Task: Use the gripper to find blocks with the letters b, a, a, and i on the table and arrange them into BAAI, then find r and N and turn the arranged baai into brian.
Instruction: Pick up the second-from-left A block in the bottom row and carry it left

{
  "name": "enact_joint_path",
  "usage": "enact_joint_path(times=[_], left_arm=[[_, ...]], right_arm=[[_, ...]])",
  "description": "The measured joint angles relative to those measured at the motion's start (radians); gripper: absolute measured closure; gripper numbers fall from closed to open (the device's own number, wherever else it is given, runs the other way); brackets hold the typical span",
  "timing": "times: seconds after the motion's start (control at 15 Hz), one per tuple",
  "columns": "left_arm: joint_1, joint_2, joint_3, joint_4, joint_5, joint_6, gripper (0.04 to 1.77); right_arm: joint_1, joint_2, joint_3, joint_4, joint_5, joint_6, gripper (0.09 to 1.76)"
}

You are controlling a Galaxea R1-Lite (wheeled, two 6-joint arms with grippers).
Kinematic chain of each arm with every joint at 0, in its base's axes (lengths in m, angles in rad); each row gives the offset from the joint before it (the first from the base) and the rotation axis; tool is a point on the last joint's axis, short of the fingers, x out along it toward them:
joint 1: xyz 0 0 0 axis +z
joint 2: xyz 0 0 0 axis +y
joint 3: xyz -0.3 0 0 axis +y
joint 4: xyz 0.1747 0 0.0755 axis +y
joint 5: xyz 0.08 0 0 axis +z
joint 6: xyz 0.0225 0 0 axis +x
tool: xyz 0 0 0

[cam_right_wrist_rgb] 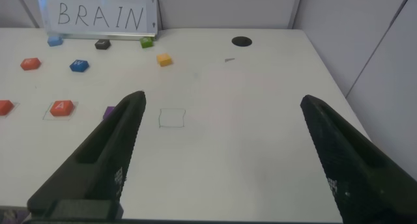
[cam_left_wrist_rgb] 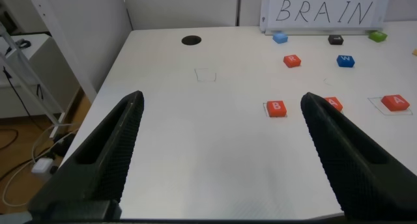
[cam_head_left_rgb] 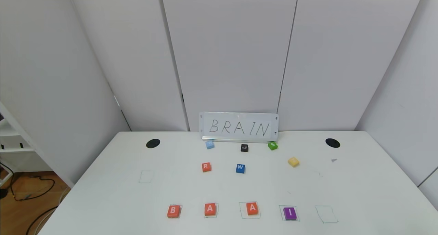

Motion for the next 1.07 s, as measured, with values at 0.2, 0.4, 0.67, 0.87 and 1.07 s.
enact_joint_path(times=[0.2, 0.4, 0.67, 0.87, 1.07], left_arm=[[0.0, 0.0, 0.0, 0.0, 0.0, -0.005, 0.09], [0.0, 0.0, 0.0, 0.0, 0.0, -0.004, 0.09], [0.0, 0.0, 0.0, 0.002, 0.001, 0.003, 0.09], [0.0, 0.0, 0.0, 0.006, 0.0, 0.002, 0.09], [0.0, 0.0, -0.001, 0.005, 0.0, 0.002, 0.09]], right_arm=[[0.0, 0.0, 0.0, 0.001, 0.0, 0.001, 0.14], [0.0, 0.0, 0.0, 0.003, 0.0, 0.002, 0.14], [0.0, 0.0, -0.001, 0.007, 0.003, -0.018, 0.14], [0.0, 0.0, -0.001, 0.008, 0.007, -0.028, 0.14], [0.0, 0.0, -0.001, 0.006, 0.003, -0.021, 0.14]])
